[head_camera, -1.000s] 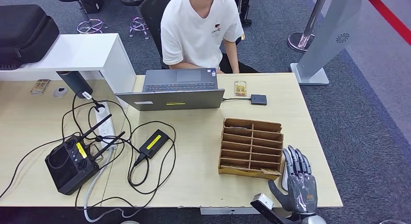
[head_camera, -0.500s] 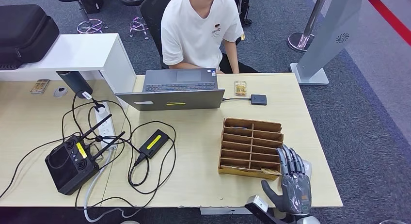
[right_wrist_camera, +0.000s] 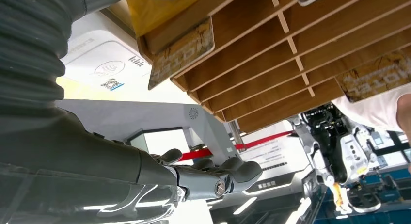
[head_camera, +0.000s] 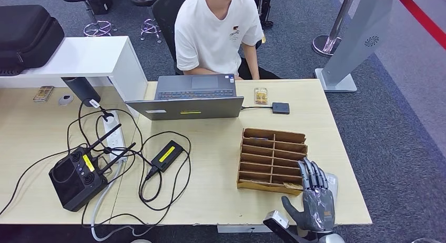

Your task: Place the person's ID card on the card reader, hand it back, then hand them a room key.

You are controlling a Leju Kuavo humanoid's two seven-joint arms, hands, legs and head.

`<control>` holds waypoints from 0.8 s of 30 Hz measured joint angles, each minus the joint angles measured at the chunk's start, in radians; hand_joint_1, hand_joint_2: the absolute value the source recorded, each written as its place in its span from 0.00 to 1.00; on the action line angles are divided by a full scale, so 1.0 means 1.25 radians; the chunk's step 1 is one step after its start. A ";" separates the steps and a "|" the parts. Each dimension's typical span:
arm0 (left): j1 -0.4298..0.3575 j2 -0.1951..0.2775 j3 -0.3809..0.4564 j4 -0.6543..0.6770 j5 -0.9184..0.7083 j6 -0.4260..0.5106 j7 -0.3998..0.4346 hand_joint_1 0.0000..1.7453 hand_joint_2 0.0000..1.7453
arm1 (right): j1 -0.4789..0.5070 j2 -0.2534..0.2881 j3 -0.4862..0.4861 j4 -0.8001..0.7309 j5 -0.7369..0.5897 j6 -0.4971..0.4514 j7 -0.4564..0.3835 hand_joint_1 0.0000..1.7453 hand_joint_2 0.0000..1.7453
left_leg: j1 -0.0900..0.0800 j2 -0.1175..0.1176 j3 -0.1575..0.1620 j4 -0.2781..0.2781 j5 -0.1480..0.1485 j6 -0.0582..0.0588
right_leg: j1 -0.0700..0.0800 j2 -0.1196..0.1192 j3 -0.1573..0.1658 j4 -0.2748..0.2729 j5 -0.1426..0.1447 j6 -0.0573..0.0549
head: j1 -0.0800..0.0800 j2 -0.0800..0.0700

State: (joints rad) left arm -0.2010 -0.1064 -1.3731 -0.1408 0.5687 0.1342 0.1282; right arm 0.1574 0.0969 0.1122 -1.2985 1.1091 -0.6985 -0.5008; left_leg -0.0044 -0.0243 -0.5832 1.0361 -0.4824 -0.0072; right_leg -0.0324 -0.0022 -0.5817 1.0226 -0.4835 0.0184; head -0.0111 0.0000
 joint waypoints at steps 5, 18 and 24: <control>-0.001 0.000 -0.008 0.000 0.000 0.000 0.000 0.00 1.00 | -0.008 0.000 -0.009 0.023 0.002 0.000 -0.008 0.00 1.00 | 0.000 0.000 0.000 0.000 0.000 0.000 | 0.000 0.000 0.000 0.000 0.000 0.000 | 0.000 0.000; -0.002 0.000 -0.018 0.000 0.000 -0.001 0.001 0.00 1.00 | -0.018 0.000 -0.032 0.058 0.006 0.000 -0.018 0.01 1.00 | 0.000 0.000 0.000 0.000 0.000 0.000 | 0.000 0.000 0.000 0.000 0.000 0.000 | 0.000 0.000; -0.002 0.000 -0.020 0.000 0.000 -0.001 0.001 0.00 1.00 | -0.022 0.000 -0.036 0.067 0.008 0.000 -0.018 1.00 1.00 | 0.000 0.000 0.000 0.000 0.000 0.000 | 0.000 0.000 0.000 0.000 0.000 0.000 | 0.000 0.000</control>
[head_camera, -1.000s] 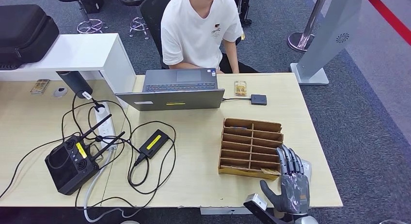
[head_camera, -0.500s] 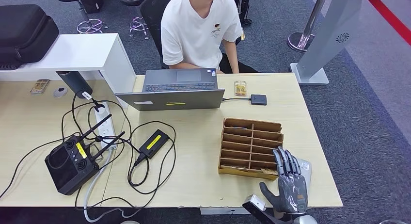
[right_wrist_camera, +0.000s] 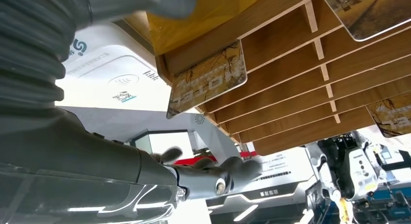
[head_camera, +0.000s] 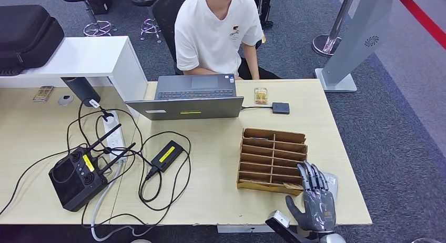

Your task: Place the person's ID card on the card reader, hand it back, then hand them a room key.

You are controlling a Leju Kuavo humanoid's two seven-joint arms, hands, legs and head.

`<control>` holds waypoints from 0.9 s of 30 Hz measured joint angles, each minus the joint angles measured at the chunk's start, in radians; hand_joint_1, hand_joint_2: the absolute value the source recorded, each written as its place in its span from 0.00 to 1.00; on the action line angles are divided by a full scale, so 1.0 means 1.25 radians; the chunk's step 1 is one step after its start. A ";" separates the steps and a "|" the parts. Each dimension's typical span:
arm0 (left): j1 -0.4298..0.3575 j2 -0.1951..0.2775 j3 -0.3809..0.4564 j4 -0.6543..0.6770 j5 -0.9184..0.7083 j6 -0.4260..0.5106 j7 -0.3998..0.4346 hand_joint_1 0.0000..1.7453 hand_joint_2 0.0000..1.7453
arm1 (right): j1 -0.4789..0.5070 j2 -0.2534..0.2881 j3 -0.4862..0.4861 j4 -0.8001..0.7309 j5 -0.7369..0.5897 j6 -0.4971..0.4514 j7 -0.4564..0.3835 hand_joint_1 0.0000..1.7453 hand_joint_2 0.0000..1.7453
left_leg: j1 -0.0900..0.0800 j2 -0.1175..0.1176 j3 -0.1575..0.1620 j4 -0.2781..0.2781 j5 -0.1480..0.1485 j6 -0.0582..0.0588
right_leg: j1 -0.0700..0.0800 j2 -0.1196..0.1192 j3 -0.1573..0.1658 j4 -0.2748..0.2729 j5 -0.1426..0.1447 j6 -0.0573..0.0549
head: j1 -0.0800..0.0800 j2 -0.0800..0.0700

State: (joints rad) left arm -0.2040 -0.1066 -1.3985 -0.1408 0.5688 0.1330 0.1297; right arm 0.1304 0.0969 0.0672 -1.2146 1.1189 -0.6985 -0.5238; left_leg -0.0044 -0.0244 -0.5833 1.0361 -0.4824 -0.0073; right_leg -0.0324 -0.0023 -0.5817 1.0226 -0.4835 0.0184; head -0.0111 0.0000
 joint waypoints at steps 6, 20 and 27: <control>-0.001 0.000 -0.004 0.000 0.000 -0.001 0.000 0.00 1.00 | -0.006 0.000 -0.001 0.013 -0.003 0.000 -0.003 1.00 1.00 | 0.000 0.000 0.000 0.000 0.000 0.000 | 0.000 0.000 0.000 0.000 0.000 0.000 | 0.000 0.000; -0.002 0.000 -0.009 0.000 0.003 -0.002 -0.009 0.00 1.00 | -0.020 0.000 -0.001 0.021 -0.023 -0.003 -0.008 0.80 1.00 | 0.000 0.000 0.000 0.000 0.000 0.000 | 0.000 0.000 0.000 0.000 0.000 0.000 | 0.000 0.000; -0.001 0.000 -0.009 0.001 0.006 0.008 -0.022 0.00 1.00 | -0.021 0.000 -0.001 0.022 -0.025 -0.003 -0.005 0.80 1.00 | 0.000 0.000 0.000 0.000 0.000 0.000 | 0.000 0.000 0.000 0.000 0.000 0.000 | 0.000 0.000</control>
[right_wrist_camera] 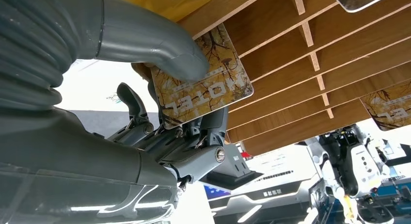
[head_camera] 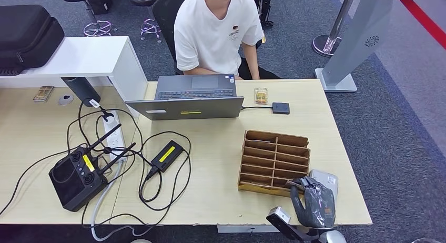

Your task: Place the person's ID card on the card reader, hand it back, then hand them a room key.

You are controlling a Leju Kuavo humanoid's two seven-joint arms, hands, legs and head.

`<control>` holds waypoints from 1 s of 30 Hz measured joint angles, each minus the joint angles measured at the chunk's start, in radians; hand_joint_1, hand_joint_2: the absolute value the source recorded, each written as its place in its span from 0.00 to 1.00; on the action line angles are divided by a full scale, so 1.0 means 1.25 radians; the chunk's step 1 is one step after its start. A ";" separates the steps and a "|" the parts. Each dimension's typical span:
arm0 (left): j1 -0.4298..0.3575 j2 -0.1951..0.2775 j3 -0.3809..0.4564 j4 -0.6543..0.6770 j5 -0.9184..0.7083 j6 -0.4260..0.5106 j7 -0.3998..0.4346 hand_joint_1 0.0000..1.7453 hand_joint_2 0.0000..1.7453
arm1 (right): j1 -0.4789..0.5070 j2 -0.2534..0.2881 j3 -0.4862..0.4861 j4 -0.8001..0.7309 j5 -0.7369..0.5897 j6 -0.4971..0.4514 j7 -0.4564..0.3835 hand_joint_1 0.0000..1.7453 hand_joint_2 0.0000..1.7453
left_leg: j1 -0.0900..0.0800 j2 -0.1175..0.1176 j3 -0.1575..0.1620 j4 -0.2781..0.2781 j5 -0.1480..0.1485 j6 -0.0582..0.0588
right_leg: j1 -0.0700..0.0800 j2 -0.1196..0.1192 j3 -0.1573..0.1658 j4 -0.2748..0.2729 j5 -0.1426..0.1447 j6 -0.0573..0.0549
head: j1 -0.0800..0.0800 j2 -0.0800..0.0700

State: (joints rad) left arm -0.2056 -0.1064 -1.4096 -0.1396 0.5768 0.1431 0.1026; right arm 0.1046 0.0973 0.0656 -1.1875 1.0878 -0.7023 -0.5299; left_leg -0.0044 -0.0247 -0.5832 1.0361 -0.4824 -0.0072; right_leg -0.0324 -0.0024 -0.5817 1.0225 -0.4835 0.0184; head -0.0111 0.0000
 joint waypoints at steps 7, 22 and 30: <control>0.000 0.000 -0.006 0.000 -0.006 0.003 0.002 0.00 1.00 | 0.000 0.000 0.000 -0.002 -0.002 0.000 -0.012 0.80 1.00 | 0.000 0.000 0.000 0.000 0.000 0.000 | 0.000 0.000 0.000 0.000 0.000 0.000 | 0.000 0.000; -0.004 -0.003 -0.024 0.000 -0.009 0.000 0.007 0.00 1.00 | -0.021 0.000 0.060 -0.064 -0.071 0.000 0.009 0.80 1.00 | 0.000 0.000 0.000 0.000 0.000 0.000 | 0.000 0.000 0.000 0.000 0.000 0.000 | 0.000 0.000; -0.006 -0.003 -0.029 0.000 -0.012 -0.005 0.009 0.00 1.00 | -0.056 -0.007 0.119 -0.088 -0.094 0.000 0.026 0.80 1.00 | 0.000 0.001 0.000 0.000 0.000 0.000 | 0.000 0.000 0.000 0.000 0.000 0.000 | 0.000 0.000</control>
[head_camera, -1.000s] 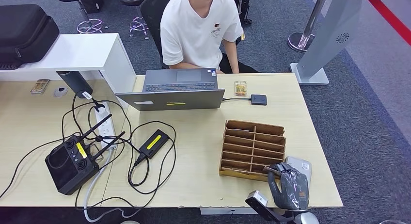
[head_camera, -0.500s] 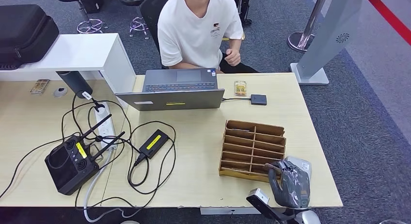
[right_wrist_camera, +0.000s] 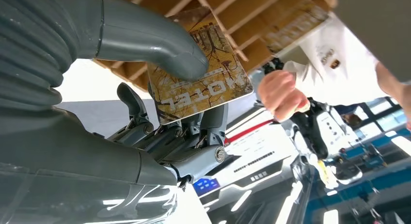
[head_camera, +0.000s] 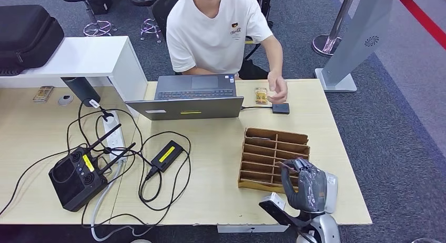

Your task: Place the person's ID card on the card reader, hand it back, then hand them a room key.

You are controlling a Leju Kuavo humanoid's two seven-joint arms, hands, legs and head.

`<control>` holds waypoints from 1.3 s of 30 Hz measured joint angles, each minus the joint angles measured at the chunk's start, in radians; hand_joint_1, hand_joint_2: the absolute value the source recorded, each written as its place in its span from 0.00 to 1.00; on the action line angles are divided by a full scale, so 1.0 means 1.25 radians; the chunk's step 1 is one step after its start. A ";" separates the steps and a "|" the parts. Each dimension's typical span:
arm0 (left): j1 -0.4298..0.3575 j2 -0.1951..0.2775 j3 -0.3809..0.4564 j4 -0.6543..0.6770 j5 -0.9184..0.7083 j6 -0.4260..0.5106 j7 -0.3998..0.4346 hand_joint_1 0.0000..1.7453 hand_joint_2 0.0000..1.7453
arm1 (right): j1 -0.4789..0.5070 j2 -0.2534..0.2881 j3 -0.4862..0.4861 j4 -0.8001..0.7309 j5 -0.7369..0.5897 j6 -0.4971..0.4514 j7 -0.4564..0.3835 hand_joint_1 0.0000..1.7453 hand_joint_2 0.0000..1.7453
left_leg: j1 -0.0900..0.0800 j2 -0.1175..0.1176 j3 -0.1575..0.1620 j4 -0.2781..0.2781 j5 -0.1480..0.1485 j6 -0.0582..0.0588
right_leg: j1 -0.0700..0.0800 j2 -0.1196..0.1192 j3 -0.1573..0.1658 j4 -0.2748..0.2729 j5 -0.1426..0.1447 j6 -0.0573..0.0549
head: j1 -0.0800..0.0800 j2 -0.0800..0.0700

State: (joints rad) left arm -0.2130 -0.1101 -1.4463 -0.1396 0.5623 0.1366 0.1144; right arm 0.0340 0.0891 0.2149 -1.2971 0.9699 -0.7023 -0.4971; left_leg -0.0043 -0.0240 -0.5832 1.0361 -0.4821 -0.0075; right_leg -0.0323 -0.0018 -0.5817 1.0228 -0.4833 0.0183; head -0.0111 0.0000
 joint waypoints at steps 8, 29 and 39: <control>-0.001 -0.002 -0.010 0.000 -0.001 0.002 0.000 0.00 1.00 | -0.052 -0.020 0.067 -0.031 -0.040 0.000 0.026 0.80 1.00 | 0.000 0.000 0.000 0.000 0.000 0.000 | 0.000 0.000 0.000 0.000 0.000 0.000 | 0.000 0.000; -0.016 -0.007 -0.040 0.000 -0.107 -0.050 0.008 0.00 1.00 | -0.477 0.091 0.064 0.093 0.196 0.002 0.075 0.80 1.00 | 0.000 -0.001 0.000 0.000 0.002 -0.002 | 0.000 0.000 0.000 0.001 0.002 -0.002 | 0.000 0.000; -0.022 -0.006 -0.040 0.001 -0.124 -0.079 0.004 0.00 1.00 | -0.559 0.131 -0.036 0.240 0.292 0.002 0.107 0.00 1.00 | 0.000 -0.003 -0.001 0.000 0.002 -0.002 | 0.000 -0.001 -0.001 0.001 0.002 -0.002 | 0.000 0.000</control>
State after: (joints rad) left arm -0.2411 -0.1175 -1.4965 -0.1389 0.4075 0.0377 0.1199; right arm -0.6648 0.2531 0.1696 -0.9973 1.3353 -0.7003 -0.3635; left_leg -0.0044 -0.0280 -0.5843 1.0363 -0.4792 -0.0097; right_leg -0.0324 -0.0033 -0.5827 1.0237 -0.4813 0.0164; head -0.0112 0.0000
